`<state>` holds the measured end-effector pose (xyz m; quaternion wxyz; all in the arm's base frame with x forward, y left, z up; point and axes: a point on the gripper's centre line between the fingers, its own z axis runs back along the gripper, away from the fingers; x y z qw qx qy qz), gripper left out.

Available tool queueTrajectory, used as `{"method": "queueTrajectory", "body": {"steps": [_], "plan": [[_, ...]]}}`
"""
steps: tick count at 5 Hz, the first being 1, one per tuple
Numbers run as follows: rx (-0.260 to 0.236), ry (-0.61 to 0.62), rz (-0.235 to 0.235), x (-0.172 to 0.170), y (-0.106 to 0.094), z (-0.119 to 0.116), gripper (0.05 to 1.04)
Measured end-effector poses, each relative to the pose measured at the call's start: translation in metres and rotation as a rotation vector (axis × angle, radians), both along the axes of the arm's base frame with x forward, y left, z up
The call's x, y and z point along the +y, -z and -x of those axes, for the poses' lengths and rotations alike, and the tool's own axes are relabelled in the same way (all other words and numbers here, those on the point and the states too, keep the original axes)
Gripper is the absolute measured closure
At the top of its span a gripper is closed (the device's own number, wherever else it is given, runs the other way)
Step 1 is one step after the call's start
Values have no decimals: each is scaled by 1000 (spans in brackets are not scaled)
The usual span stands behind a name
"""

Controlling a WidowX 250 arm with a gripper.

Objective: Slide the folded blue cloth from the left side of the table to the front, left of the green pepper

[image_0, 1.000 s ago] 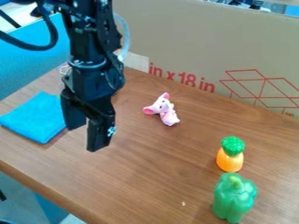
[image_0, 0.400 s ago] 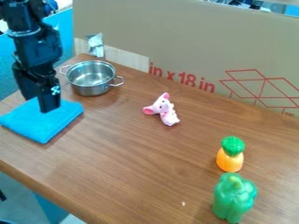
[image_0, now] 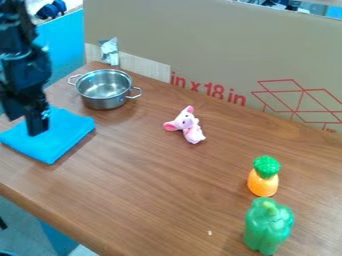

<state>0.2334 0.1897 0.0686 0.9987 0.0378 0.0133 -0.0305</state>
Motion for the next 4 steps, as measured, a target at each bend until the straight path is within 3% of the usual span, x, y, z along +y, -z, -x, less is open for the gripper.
{"method": "queueTrajectory", "body": {"steps": [2,4], "plan": [[-29,-88,98,31,21,-16,83],[-45,-24,104,7,30,-32,83]]}}
